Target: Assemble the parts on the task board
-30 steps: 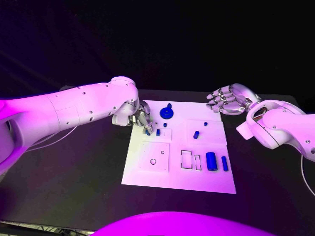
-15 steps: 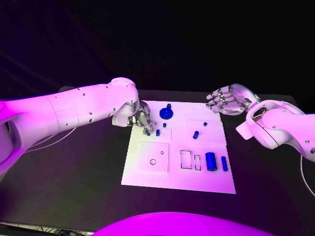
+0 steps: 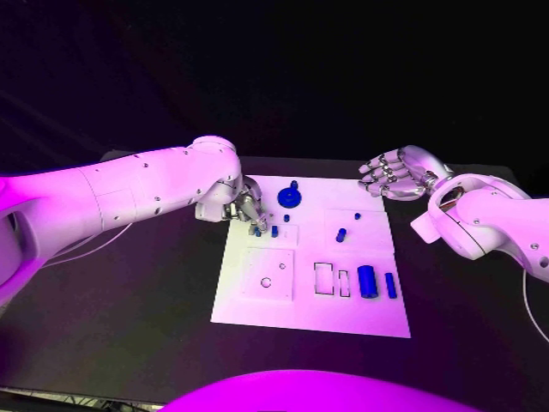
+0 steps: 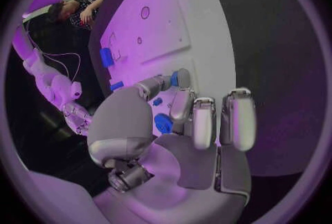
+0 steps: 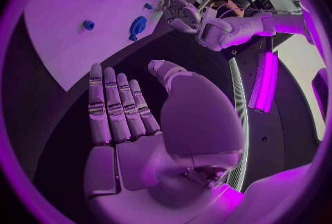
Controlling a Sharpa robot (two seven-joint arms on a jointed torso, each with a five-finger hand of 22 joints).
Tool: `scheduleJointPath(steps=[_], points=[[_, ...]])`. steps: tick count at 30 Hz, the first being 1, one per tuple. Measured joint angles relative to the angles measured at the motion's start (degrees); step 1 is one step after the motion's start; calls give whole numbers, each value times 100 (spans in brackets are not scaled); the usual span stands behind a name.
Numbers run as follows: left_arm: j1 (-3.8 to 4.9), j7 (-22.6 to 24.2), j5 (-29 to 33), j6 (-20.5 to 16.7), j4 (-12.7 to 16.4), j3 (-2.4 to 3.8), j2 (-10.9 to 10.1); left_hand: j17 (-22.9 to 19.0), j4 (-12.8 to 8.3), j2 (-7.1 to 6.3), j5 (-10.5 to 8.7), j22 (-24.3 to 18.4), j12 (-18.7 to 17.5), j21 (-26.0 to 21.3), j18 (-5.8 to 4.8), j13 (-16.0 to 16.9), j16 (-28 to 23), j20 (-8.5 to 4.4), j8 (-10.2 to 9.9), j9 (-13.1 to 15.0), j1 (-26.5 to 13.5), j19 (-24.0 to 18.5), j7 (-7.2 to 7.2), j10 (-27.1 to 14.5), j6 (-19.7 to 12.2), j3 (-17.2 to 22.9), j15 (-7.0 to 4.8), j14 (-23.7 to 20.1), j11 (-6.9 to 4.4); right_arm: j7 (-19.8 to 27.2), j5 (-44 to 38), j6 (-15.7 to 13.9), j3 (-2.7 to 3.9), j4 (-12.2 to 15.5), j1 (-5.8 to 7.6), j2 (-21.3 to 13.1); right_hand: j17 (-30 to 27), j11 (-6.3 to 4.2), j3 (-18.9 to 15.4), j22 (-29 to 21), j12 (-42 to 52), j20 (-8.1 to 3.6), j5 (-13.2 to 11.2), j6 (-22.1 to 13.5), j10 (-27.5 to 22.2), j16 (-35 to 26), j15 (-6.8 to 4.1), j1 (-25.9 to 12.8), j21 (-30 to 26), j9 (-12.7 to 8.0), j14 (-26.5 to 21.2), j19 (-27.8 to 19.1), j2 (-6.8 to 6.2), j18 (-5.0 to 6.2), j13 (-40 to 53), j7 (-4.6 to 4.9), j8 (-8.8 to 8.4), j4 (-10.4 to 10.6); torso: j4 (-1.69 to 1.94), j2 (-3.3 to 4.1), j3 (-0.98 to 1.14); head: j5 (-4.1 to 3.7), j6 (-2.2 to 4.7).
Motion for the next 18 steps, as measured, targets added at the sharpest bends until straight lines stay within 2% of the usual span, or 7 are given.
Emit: scheduleJointPath(steps=[4,6,14,18], points=[[-3,-3,-1,-1,-4,-2,-8,0,74,-31,-100,0,0,0,0,14,0,0,-34,-5,-43,0,-92,0,92,-155,-21,21,-1,0,0,0,0,-1,0,-1,0,0,0,0,0,0,0,0,0,0,0,0,0,0,0,0,0,0,0,0,0,0,0,0,0,0,-1],[-3,-3,-1,-1,-5,-2,-9,0,134,-30,-239,0,0,0,0,21,0,0,-36,-5,-44,0,-110,0,110,-248,-21,21,-1,0,0,0,0,-1,0,-1,0,0,0,0,0,0,0,0,0,0,0,0,0,0,0,0,0,0,0,0,0,0,0,0,1,2,-1],[-8,-3,-1,-17,-21,-4,-12,0,382,-59,-702,0,-35,0,0,32,0,0,-100,-5,-73,0,-146,0,143,-551,-21,21,-1,0,0,0,0,-1,0,-4,1,0,0,1,0,0,0,0,0,0,0,0,0,0,0,0,0,0,0,0,0,0,-3,0,2,4,7],[-13,0,0,-29,-28,-6,-16,0,526,-104,-831,-1,-35,0,0,32,0,0,-128,-4,-118,0,-130,-1,168,-696,-21,21,0,0,1,0,0,-1,0,-6,-29,0,17,-16,-26,0,22,0,41,0,0,0,0,-11,0,0,0,0,0,0,0,-18,-3,0,2,-1,10]])
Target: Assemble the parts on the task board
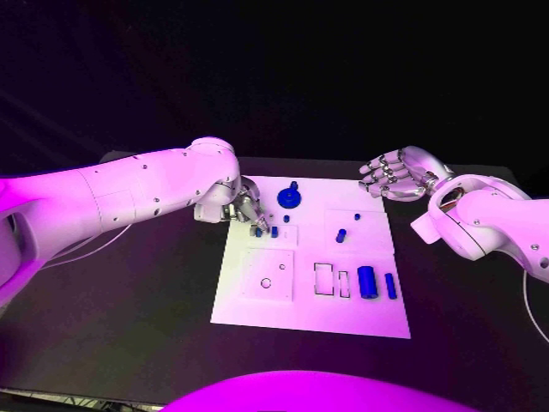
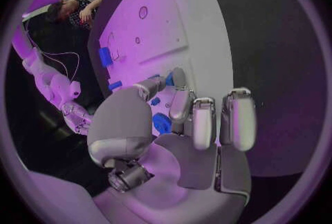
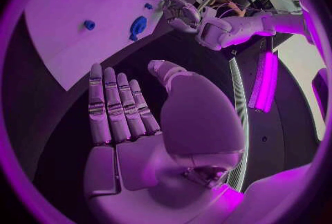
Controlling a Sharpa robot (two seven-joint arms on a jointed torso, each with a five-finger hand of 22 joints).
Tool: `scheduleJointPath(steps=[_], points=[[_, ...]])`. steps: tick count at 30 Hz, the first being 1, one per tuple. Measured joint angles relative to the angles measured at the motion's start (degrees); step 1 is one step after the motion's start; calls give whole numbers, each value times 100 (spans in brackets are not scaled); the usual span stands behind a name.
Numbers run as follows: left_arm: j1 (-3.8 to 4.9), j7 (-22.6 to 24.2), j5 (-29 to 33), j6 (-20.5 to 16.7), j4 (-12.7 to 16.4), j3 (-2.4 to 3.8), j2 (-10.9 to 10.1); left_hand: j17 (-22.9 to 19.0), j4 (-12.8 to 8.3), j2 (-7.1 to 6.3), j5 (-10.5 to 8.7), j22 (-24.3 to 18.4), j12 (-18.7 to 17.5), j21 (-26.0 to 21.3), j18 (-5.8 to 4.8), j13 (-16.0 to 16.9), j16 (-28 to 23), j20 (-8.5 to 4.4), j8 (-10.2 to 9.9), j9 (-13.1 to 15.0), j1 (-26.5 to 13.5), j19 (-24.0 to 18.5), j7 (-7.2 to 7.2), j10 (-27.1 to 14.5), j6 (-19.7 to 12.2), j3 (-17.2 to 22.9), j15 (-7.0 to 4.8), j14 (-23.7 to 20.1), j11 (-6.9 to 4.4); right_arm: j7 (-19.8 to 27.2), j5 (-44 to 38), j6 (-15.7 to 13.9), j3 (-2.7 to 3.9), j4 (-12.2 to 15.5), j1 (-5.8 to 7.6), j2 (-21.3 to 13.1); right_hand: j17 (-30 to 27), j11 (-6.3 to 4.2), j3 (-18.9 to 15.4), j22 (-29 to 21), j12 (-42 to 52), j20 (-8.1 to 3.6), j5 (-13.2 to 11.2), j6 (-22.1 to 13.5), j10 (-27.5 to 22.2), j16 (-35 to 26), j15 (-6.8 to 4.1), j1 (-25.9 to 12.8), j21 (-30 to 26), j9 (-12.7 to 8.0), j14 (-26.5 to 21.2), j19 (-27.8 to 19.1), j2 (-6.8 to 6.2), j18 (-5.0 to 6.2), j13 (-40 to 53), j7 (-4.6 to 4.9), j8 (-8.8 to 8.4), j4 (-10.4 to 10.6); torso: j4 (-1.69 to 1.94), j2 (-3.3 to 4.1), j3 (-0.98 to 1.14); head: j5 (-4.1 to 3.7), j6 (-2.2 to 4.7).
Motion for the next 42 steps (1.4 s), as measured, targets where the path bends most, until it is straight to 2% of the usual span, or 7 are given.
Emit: scheduleJointPath(steps=[14,22,32,37,38,40,42], points=[[-16,9,2,-84,33,16,-91,0,429,-142,-176,0,-117,0,0,-96,0,0,-34,20,-42,0,28,-4,-28,-530,0,0,0,-1,0,-1,0,-3,0,-3,-11,0,0,-6,0,0,0,0,0,0,0,0,0,0,0,0,0,0,0,0,-22,0,2,1,-4,-4,12],[-21,10,56,-237,158,165,-195,0,561,-182,-198,0,-265,-45,0,-291,0,0,-54,34,1,-1,71,-128,-73,-672,0,0,22,-3,0,-1,0,-7,-7,1,-18,0,15,-11,0,0,0,0,0,0,0,0,0,-5,0,0,0,0,0,0,-22,-15,3,1,-7,-20,12],[-8,41,274,-667,389,405,-465,0,733,-210,-198,-73,-891,-388,0,-1201,-114,62,-153,13,109,-273,246,-685,-478,-974,44,0,144,-7,0,-1,0,-18,-16,-15,-18,0,15,-11,-22,0,0,0,-1,0,0,0,0,-5,0,0,0,0,0,0,-22,-15,3,-3,0,-23,45],[-4,220,413,-1135,620,473,-658,0,725,-181,-233,-768,-1591,-957,135,-2208,-438,171,-360,-91,278,-694,408,-1435,-925,-1168,163,-4,300,-8,1,-3,0,-24,-17,-25,-17,0,15,-11,-22,0,0,0,-1,0,0,0,0,-5,0,0,0,0,0,0,-22,-15,-4,-2,4,-41,63],[-4,332,437,-1295,693,479,-699,0,702,-178,-219,-1006,-1814,-1154,184,-2472,-558,208,-421,-114,462,-841,475,-1717,-1087,-1181,230,0,363,-8,1,-4,0,-25,-17,-28,-19,0,15,-11,-22,0,0,0,-1,0,0,0,0,-5,0,0,0,0,0,0,-22,-15,-5,-2,3,-44,65],[-6,561,457,-1569,816,480,-750,-1041,605,-206,-163,-1781,-2131,-1841,377,-2744,-1674,326,-529,-157,1035,-1368,659,-2273,-1466,-1111,393,-553,537,-8,1,-5,0,-25,-17,-33,-26,0,15,-11,-22,0,0,0,-1,0,0,0,0,-5,0,0,0,0,0,0,-22,-15,-5,1,5,-54,76],[-23,906,447,-1929,979,460,-795,-810,512,-245,-150,-2408,-2461,-2433,516,-3034,-1559,430,-606,-213,1597,-1789,801,-2792,-1770,-1013,520,-502,687,-7,1,-6,0,-25,-17,-38,-26,0,15,-15,-22,0,0,0,-1,0,0,0,0,-5,0,0,0,0,0,0,-22,-15,-7,3,5,-66,93]])
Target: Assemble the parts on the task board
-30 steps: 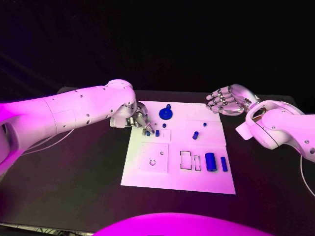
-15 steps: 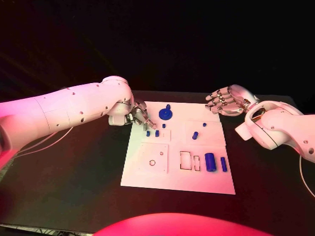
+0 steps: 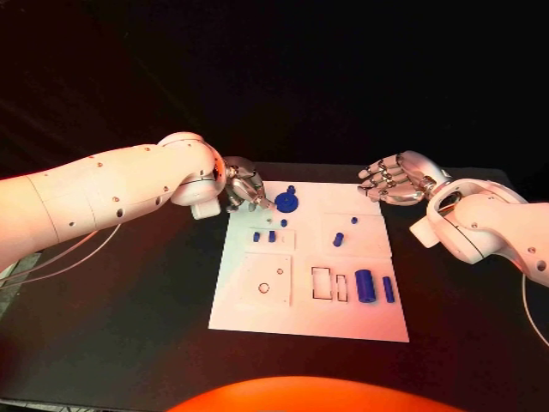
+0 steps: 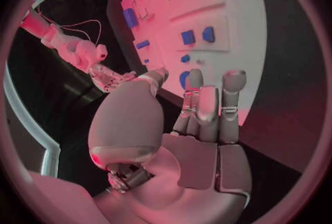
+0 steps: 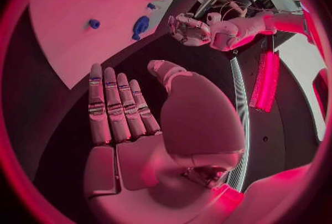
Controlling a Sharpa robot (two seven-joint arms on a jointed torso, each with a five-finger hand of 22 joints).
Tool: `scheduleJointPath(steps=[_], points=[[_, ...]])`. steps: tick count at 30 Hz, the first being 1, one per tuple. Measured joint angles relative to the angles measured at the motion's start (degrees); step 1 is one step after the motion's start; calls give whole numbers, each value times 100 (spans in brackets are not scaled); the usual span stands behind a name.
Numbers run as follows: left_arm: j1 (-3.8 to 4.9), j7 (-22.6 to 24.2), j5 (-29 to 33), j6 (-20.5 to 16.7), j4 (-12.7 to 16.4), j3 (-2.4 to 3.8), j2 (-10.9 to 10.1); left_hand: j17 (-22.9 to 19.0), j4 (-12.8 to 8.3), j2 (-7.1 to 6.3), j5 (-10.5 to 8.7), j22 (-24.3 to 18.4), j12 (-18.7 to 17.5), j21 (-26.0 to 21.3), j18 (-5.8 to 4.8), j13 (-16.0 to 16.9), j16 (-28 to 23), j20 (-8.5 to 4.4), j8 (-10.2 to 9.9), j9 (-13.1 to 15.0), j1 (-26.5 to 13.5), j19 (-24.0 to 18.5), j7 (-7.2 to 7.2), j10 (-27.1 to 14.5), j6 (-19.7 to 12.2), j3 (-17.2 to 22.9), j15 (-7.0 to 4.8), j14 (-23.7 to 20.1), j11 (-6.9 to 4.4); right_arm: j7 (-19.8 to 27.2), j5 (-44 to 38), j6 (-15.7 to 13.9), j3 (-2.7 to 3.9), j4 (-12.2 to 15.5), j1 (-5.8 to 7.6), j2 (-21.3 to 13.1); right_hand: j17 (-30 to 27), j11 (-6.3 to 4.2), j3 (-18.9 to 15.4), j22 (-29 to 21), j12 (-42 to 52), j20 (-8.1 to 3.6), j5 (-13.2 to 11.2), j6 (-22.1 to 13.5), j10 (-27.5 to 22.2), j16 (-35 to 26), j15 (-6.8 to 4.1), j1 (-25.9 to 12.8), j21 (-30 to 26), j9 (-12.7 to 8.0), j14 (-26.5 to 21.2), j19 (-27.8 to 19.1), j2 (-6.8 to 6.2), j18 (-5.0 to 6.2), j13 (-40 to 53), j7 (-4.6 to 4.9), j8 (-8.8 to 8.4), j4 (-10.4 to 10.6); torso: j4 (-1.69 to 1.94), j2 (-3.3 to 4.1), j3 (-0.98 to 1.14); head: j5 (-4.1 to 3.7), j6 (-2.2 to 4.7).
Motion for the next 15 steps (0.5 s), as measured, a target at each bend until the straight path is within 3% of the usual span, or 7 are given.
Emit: scheduleJointPath(steps=[1,3,6,8,12,15], points=[[-25,170,-29,-166,72,-9,-17,-223,-22,-16,19,-386,-142,-361,92,-127,-148,41,-34,-34,220,-277,53,-187,-100,87,52,-192,48,1,0,0,0,0,0,-2,0,0,0,-1,0,0,0,0,0,0,0,0,0,0,0,0,0,0,0,0,0,0,-1,2,-1,-7,8],[-128,586,-171,-574,222,-34,-48,-485,-124,-78,19,-779,-373,-771,113,-382,-295,134,-116,-146,661,-563,116,-497,-285,315,134,-484,131,5,1,-1,0,0,0,-7,0,0,0,-1,0,0,0,0,0,0,0,0,0,-6,0,0,0,0,0,0,0,0,-1,3,-2,-26,21],[-289,1112,-487,-1088,335,-81,-60,-648,-179,-180,19,-858,-487,-859,112,-554,-334,163,-127,-228,840,-609,108,-704,-331,429,168,-654,161,9,4,-1,0,2,-1,-12,0,0,0,-1,0,0,0,0,0,0,0,0,0,-6,0,0,0,0,0,0,0,0,3,3,-8,-45,24],[-382,1457,-786,-1419,374,-108,-55,-982,-190,-250,19,-888,-683,-915,113,-765,-515,182,-167,-315,954,-652,111,-916,-433,522,184,-897,187,11,6,-1,0,5,-1,-14,0,0,0,-1,0,0,0,0,0,0,0,0,0,-6,0,0,0,0,0,0,0,0,5,2,-11,-52,24],[-482,1931,-1425,-1850,351,-168,4,-1428,-190,-331,-4,-927,-983,-994,113,-1127,-719,218,-193,-450,1035,-705,87,-1086,-495,535,226,-1173,236,14,11,-1,0,9,-1,-16,0,0,0,-1,0,0,0,0,0,0,0,0,0,-6,0,0,0,0,0,0,0,0,6,1,-12,-66,23],[-525,2145,-1886,-2001,275,-225,74,-1526,-190,-351,-4,-930,-1055,-1007,112,-1266,-727,218,-214,-525,1055,-704,85,-1093,-455,535,239,-1199,244,16,15,-1,0,12,-4,-16,-11,0,16,-1,0,0,0,0,0,0,0,0,0,-6,0,0,0,0,0,0,0,-16,5,-1,-12,-75,21]])
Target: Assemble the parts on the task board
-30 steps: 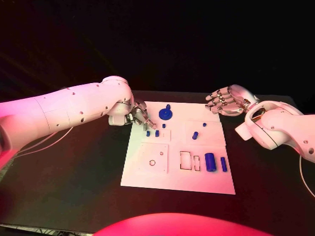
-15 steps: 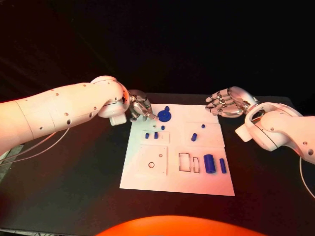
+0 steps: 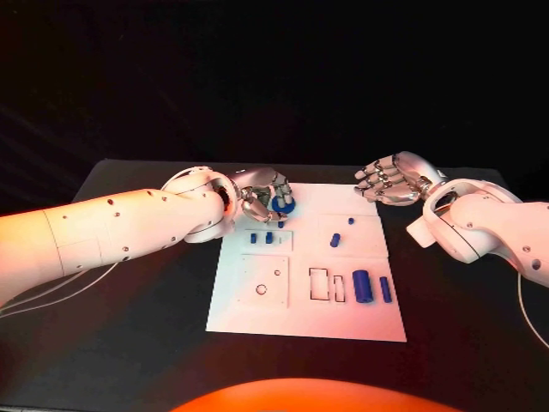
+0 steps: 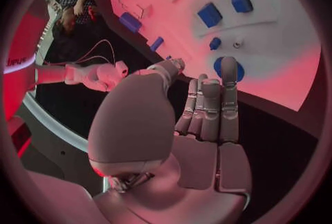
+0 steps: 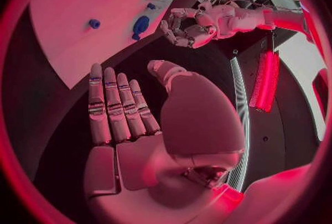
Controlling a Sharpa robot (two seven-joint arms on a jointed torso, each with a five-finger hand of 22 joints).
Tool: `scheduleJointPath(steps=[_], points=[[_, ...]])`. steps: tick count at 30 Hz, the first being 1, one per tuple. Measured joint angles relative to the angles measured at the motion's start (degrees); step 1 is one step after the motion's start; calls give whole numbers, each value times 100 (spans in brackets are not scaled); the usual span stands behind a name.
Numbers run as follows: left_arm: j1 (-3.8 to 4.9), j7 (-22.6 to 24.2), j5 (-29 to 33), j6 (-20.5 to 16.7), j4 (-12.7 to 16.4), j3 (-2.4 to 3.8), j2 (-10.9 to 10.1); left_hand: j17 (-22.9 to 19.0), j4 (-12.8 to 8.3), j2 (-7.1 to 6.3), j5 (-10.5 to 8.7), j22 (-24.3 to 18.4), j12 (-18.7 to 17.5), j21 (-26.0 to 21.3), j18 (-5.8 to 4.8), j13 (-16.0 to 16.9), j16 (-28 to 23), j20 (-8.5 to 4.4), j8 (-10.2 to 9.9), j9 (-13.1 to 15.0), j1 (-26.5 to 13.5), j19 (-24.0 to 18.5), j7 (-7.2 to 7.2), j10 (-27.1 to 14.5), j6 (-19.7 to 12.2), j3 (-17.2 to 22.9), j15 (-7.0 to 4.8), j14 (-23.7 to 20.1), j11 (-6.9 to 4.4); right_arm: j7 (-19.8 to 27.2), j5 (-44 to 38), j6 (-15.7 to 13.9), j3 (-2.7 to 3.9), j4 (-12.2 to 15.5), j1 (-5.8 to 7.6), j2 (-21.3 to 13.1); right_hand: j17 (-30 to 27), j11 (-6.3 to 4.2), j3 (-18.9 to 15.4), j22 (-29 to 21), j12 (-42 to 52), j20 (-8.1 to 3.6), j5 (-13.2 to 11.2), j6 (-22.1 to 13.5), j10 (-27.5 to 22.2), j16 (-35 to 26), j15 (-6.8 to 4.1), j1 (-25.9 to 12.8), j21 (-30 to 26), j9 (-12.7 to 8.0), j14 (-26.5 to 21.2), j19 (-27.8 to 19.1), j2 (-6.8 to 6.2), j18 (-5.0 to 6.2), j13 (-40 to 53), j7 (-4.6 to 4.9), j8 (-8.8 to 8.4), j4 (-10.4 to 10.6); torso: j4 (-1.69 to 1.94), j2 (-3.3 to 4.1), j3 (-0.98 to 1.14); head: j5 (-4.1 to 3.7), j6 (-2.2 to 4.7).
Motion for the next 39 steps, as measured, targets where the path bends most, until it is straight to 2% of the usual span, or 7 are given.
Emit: scheduleJointPath(steps=[5,9,15,25,31,39], points=[[-54,159,-601,-55,-127,-63,96,-28,0,-51,0,0,-62,0,0,-212,96,0,-154,-188,51,0,-54,87,301,0,0,0,-21,2,4,0,0,3,-2,1,0,0,0,-3,0,0,0,0,0,0,0,0,0,0,0,0,0,0,0,0,0,0,-5,2,4,-7,9],[-80,185,-919,-48,-220,-79,181,-62,0,-51,0,2,-110,0,0,-308,150,0,-234,-282,50,1,-57,108,397,0,0,0,0,2,7,0,0,8,-3,-3,-5,0,0,-5,-20,0,0,0,0,0,0,0,0,0,0,0,0,0,0,0,-23,0,-5,4,4,-18,17],[-86,168,-1182,28,-324,-81,248,119,0,-51,0,53,-110,62,-1,-428,409,0,-389,-412,50,1,-53,238,648,0,-12,163,-19,3,9,0,-1,12,-4,-4,-5,0,0,-4,-20,0,0,0,0,0,0,0,0,0,0,0,0,0,0,0,-23,0,-6,3,4,-23,30],[-89,71,-1389,298,-438,-81,349,167,5,-71,-20,97,-134,96,-2,-529,546,0,-531,-519,78,2,-88,355,843,27,-32,198,-42,3,11,0,-1,15,-4,2,-5,0,0,-4,-20,0,0,0,0,0,0,0,0,0,0,0,0,0,0,0,-23,0,1,-1,9,-55,47],[-89,19,-1444,453,-497,-79,385,207,-41,-36,-20,228,-160,245,-2,-606,655,-45,-666,-587,110,46,-115,486,1046,121,-48,242,-71,3,8,0,-1,18,-4,3,-5,0,0,-4,-20,0,0,0,0,0,0,0,0,1,0,0,0,-1,0,0,-23,0,-1,-1,10,-60,42],[-89,-16,-1477,593,-598,-79,485,244,-89,19,-20,368,-195,369,-1,-681,733,-44,-789,-629,164,109,-129,601,1176,231,-80,272,-101,3,5,0,0,21,-4,9,-4,0,-1,-4,-20,0,0,0,0,0,0,0,0,1,0,0,0,0,0,0,-22,1,1,-1,10,-73,38]])
